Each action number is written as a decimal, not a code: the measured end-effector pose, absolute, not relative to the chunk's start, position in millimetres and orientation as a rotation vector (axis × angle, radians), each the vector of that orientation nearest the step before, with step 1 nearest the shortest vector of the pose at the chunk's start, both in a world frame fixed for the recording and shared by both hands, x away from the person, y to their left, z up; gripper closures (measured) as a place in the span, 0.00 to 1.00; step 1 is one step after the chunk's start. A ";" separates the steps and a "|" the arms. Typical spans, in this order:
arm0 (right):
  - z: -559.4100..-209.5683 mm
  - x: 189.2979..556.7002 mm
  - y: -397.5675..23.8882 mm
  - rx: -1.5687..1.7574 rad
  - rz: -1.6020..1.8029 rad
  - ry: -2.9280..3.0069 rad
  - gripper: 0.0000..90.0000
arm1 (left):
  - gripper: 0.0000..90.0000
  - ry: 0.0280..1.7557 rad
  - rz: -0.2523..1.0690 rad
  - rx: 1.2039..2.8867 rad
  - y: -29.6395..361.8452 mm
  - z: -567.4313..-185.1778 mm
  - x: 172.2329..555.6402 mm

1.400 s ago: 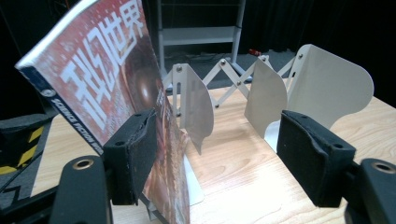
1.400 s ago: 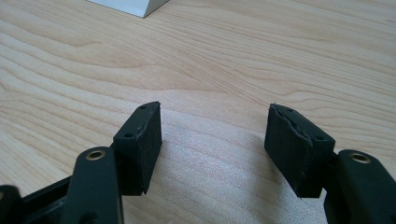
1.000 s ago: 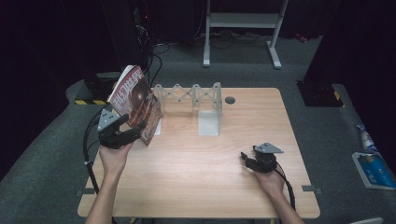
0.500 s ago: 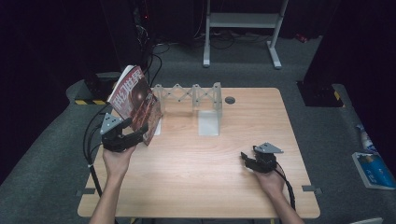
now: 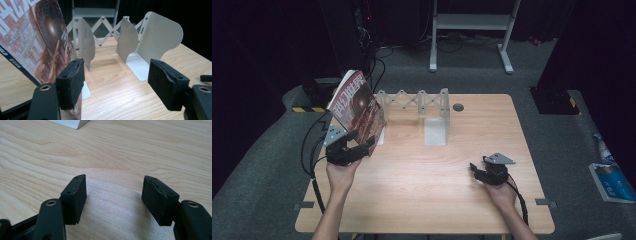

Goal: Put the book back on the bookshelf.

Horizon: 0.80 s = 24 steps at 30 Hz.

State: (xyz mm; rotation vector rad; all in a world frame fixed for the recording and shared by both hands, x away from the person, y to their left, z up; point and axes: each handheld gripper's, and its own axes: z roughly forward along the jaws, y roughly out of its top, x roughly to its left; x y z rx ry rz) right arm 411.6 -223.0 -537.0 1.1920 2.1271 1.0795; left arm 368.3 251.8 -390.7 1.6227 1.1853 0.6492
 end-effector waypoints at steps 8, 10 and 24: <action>-537.0 411.6 -223.0 1.192 1.080 2.127 0.41 | 0.33 1.182 0.628 1.635 246.9 -396.5 368.5; -537.0 411.5 -223.0 1.192 1.080 2.127 0.41 | 0.33 1.184 0.626 1.637 245.9 -397.6 369.0; -537.0 411.5 -223.0 1.191 1.080 2.128 0.41 | 0.33 1.172 0.595 1.653 231.6 -405.9 373.9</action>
